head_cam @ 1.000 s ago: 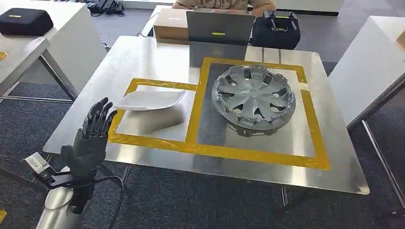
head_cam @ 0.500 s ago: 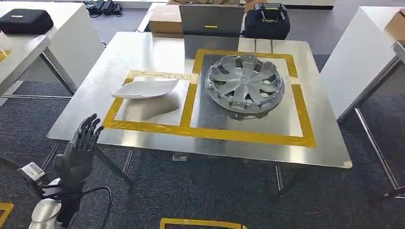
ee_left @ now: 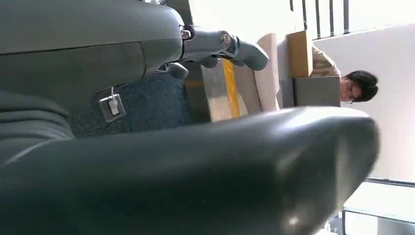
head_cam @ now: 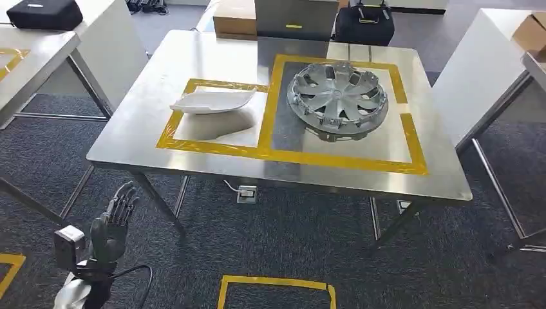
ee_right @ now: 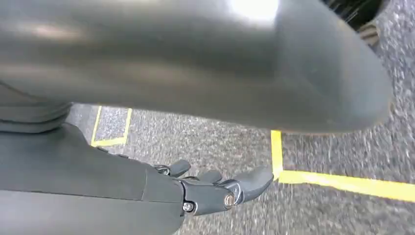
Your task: Take the parts from the cabinet and place them on the table.
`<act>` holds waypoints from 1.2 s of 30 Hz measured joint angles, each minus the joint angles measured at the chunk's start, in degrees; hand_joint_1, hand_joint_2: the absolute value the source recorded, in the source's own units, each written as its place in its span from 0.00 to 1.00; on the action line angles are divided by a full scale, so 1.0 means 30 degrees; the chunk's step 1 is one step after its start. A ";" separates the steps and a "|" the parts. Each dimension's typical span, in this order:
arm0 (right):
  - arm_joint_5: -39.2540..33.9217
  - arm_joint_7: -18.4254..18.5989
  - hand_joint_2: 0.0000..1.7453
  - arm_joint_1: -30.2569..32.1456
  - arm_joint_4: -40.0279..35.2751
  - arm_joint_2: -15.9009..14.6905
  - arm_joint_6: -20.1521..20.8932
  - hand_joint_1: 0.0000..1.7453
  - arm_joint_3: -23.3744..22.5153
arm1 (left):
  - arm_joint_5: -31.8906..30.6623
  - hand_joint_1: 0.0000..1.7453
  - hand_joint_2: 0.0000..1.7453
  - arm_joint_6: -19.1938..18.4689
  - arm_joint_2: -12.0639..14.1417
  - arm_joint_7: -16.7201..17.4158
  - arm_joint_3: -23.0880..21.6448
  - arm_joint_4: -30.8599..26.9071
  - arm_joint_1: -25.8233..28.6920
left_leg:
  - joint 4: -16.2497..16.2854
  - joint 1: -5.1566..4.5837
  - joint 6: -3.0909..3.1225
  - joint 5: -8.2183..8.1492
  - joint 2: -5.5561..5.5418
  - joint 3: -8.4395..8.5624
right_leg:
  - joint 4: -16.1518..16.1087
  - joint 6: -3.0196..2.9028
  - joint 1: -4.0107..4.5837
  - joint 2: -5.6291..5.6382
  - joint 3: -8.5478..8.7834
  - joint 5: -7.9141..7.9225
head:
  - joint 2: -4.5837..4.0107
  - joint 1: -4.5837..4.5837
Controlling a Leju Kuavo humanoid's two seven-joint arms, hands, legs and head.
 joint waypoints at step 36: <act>0.0022 0.0182 0.00 0.0022 -0.0007 0.0167 0.0058 0.00 -0.0342 | -0.6135 0.00 0.00 0.5828 -0.0751 0.6989 0.2229 1.7435 -0.0367 | -0.0434 0.0100 -0.0660 0.0605 -0.0008 0.0062 | -0.2341 -0.0494 0.0022 -0.0128 0.0616 0.0376 | 0.0000 0.0204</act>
